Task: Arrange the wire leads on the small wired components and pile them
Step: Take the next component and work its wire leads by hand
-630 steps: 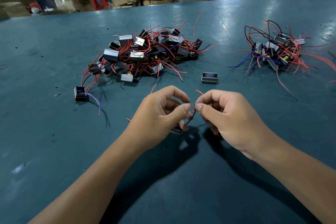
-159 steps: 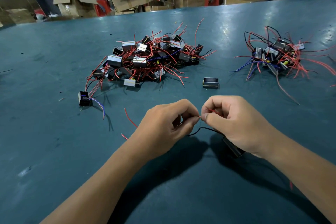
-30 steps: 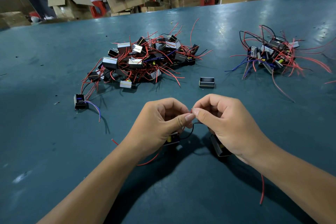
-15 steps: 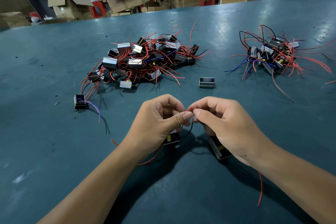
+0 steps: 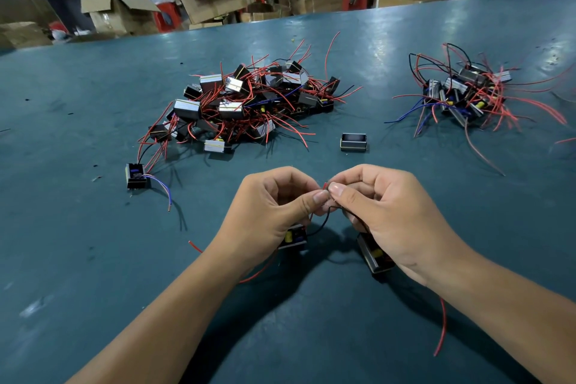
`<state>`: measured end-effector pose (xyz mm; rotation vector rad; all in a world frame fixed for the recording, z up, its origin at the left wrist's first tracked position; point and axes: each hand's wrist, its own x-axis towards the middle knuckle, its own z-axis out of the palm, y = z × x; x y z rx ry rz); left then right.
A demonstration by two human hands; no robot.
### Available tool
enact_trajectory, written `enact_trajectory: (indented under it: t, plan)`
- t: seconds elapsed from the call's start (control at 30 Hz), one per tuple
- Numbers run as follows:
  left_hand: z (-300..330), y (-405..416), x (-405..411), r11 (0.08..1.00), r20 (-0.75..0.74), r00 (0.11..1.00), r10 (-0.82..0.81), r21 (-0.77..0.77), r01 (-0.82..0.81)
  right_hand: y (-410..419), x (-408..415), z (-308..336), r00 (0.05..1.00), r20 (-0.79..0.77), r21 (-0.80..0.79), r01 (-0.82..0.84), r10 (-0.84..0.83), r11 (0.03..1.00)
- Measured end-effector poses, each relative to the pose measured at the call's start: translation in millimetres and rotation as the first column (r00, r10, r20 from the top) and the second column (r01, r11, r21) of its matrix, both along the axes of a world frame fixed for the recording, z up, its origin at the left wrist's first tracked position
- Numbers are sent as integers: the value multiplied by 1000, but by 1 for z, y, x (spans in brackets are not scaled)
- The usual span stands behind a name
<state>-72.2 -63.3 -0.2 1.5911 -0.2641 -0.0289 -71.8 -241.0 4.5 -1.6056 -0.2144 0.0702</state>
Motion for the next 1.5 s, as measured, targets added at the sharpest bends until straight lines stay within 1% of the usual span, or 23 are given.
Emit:
enact_trajectory:
  t: [0.23, 0.43, 0.7, 0.9, 1.07, 1.13, 1.33, 1.5]
  plan:
    - [-2, 0, 1, 1000, 8, 1000, -3, -2, 3, 0, 1, 0, 1000, -5, 16, -21, 22, 1000]
    - [-2, 1, -1, 1000, 4, 1000, -6, 22, 6, 2, 0, 1, 999, -32, 59, -1, 3, 998]
    - [-2, 2, -1, 999, -3, 1000, -14, 36, 14, 3, 0, 0, 999, -40, 64, 3, 0, 998]
    - [-3, 3, 0, 998, 16, 1000, -13, 56, 12, 3, 1, -2, 1000, -14, 97, -6, 7, 995]
    - [-2, 0, -2, 999, 27, 1000, -12, 35, 11, 3, 2, -4, 999, 26, 94, -34, 32, 995]
    - [-1, 1, -2, 999, 32, 999, -16, 40, 15, 3, 2, -4, 998, 38, 70, -43, 40, 997]
    - [0, 2, -3, 998, 35, 999, -32, 52, 30, 2, 2, -3, 994, 101, -77, -40, 48, 996]
    - [0, 3, -4, 998, 39, 998, -40, 52, 38, 2, 1, -1, 990, 135, -148, -27, 47, 989]
